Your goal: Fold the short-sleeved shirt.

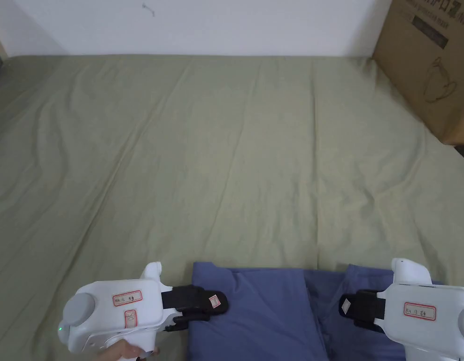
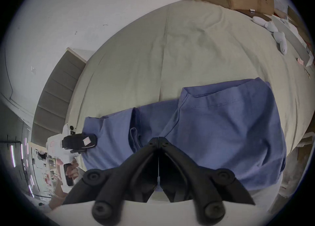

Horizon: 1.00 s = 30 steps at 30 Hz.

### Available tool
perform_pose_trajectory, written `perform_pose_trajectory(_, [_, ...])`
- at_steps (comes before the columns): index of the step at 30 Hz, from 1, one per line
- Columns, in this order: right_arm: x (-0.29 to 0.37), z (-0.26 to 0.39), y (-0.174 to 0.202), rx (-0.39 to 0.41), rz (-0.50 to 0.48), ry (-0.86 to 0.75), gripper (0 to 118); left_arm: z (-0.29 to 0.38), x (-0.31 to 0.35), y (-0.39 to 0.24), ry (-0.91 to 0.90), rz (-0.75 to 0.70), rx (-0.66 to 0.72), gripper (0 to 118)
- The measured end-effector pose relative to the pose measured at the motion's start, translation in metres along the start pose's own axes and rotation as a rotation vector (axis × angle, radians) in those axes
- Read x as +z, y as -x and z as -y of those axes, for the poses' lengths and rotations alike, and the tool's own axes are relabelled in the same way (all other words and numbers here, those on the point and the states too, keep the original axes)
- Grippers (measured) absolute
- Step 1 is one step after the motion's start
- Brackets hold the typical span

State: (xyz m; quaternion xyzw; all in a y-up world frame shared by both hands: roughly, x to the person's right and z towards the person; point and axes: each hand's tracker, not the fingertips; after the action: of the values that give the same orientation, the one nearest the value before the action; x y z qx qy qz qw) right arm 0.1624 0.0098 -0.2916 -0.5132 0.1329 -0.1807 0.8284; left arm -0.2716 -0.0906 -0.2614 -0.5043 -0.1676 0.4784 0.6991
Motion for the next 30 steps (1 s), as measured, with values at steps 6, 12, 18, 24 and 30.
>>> perform_pose_trajectory(6, [-0.001,-0.008,0.009,0.004,0.014,-0.003,0,-0.02,0.024,-0.003,-0.025,0.079,-0.033,6])
perform_pose_trajectory(12, [-0.003,-0.012,0.024,0.033,0.021,-0.007,0,-0.043,0.103,0.008,-0.076,-0.021,-0.121,6])
perform_pose_trajectory(18, [-0.011,-0.009,0.039,0.042,0.011,0.004,0,-0.069,0.201,0.033,-0.162,-0.259,-0.092,6])
perform_pose_trajectory(24, [-0.016,-0.002,0.051,0.048,-0.001,0.02,0,-0.068,0.252,0.047,-0.237,-0.436,-0.084,6])
perform_pose_trajectory(30, [-0.015,-0.003,0.044,0.044,-0.024,0.018,0,-0.063,0.235,-0.005,-0.247,-0.574,-0.102,6])
